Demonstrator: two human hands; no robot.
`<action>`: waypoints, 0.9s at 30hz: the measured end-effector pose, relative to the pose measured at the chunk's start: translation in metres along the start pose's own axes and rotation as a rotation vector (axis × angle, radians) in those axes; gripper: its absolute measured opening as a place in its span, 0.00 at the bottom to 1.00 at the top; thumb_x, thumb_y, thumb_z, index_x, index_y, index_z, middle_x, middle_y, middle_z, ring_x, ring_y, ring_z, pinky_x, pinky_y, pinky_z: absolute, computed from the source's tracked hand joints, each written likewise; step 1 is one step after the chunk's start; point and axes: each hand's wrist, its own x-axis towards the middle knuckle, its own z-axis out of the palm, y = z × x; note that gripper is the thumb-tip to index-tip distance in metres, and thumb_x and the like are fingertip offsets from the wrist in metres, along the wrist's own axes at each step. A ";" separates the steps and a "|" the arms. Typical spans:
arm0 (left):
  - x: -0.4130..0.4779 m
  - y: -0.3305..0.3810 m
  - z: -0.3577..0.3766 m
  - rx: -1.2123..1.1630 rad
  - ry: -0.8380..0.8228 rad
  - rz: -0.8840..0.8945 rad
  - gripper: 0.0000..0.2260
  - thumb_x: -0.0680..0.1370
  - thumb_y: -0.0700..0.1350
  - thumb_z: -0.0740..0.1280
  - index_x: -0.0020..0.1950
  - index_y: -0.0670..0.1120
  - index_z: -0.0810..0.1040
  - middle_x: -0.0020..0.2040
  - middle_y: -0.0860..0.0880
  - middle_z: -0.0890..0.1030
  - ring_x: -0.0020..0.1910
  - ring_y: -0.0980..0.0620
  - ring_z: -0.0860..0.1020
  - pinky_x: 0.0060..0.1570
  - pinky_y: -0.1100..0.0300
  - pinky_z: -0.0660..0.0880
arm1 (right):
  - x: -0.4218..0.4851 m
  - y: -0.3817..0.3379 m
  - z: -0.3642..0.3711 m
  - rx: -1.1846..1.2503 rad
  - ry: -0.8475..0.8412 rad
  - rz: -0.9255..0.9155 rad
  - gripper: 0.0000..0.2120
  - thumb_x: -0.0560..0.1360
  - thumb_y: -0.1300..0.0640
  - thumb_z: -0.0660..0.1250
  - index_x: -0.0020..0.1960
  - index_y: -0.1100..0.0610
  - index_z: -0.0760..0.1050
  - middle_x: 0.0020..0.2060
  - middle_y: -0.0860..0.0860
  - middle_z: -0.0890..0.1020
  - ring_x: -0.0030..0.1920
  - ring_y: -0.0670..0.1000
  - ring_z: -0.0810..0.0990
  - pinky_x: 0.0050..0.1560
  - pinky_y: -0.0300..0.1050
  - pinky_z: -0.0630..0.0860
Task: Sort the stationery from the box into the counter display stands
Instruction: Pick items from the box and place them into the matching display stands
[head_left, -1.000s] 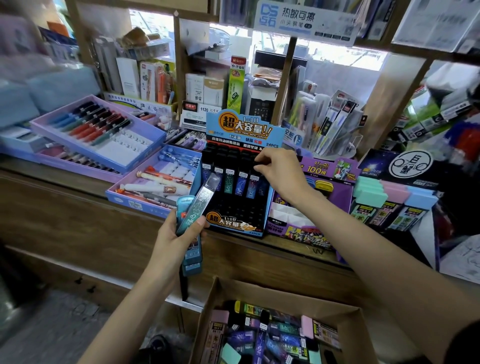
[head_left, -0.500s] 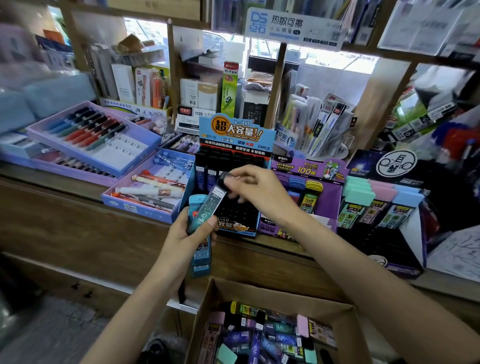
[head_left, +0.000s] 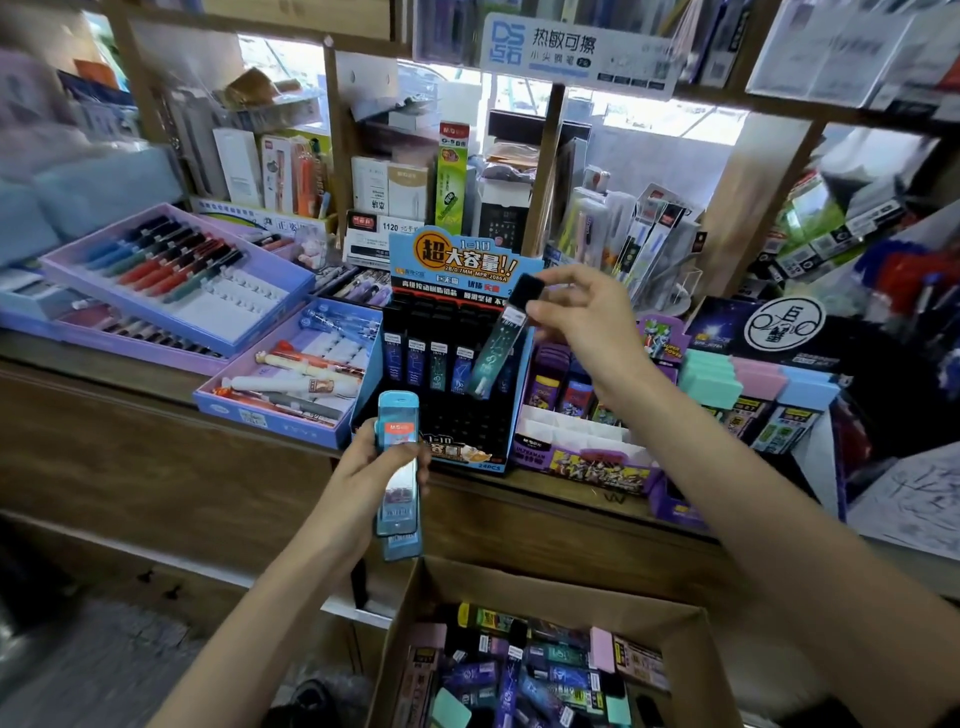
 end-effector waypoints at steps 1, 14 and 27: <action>0.000 0.001 -0.001 -0.001 0.000 0.004 0.06 0.78 0.38 0.62 0.52 0.47 0.74 0.35 0.51 0.81 0.32 0.56 0.79 0.32 0.65 0.77 | 0.004 -0.001 -0.002 -0.073 0.012 -0.032 0.11 0.73 0.70 0.67 0.50 0.57 0.74 0.42 0.55 0.82 0.40 0.52 0.81 0.43 0.45 0.80; 0.001 -0.004 -0.010 0.002 -0.049 0.033 0.07 0.79 0.40 0.61 0.56 0.47 0.73 0.37 0.52 0.82 0.36 0.57 0.80 0.36 0.65 0.77 | 0.014 0.033 0.020 -0.712 -0.022 -0.318 0.08 0.74 0.66 0.65 0.53 0.61 0.73 0.44 0.55 0.80 0.45 0.55 0.78 0.49 0.53 0.76; 0.004 -0.011 -0.013 0.015 -0.092 0.054 0.09 0.77 0.41 0.62 0.57 0.47 0.73 0.39 0.51 0.83 0.39 0.55 0.80 0.40 0.63 0.78 | 0.007 0.040 0.018 -0.607 -0.019 -0.294 0.07 0.74 0.68 0.66 0.51 0.61 0.74 0.40 0.50 0.77 0.40 0.50 0.78 0.44 0.42 0.75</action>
